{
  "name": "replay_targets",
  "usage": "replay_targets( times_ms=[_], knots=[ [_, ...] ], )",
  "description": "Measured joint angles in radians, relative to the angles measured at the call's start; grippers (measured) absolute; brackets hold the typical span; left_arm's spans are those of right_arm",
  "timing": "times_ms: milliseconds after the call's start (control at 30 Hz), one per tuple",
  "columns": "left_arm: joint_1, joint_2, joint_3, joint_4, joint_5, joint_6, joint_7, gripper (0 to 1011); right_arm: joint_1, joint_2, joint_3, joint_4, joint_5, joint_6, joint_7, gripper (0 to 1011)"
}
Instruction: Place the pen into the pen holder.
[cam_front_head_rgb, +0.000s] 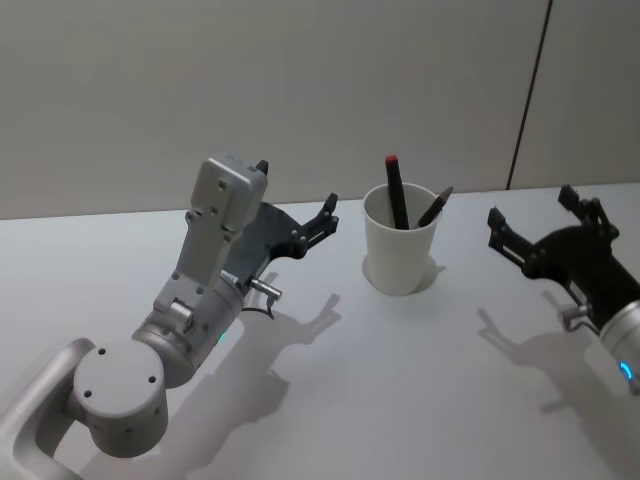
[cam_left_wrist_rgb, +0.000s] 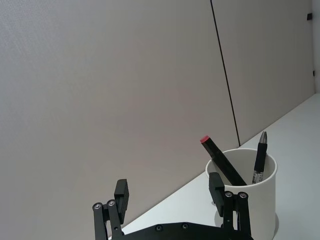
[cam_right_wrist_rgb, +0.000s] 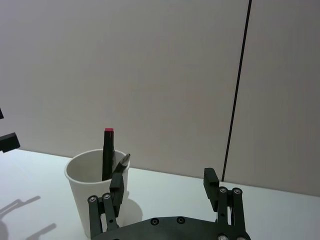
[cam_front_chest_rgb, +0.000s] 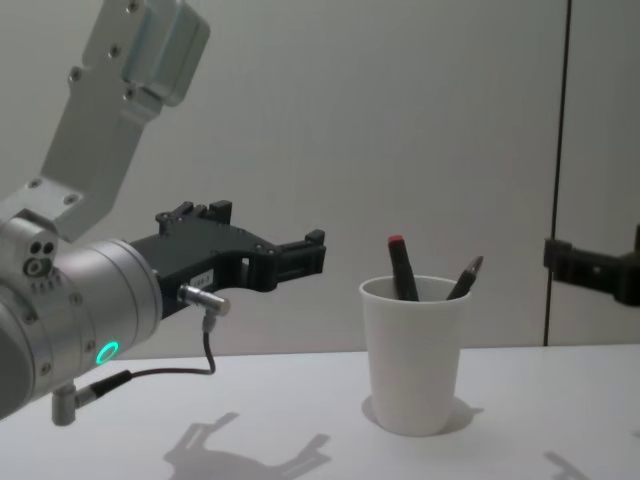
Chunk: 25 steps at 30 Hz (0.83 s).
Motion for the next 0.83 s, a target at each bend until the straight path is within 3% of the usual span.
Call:
replay_targets(
  times_ms=[833],
  knots=[
    [0.000, 0.000, 0.000, 0.001, 0.000, 0.000, 0.000, 1001, -0.020, -0.001, 0.001, -0.009, 0.004, 0.001, -0.003, 1001]
  ],
)
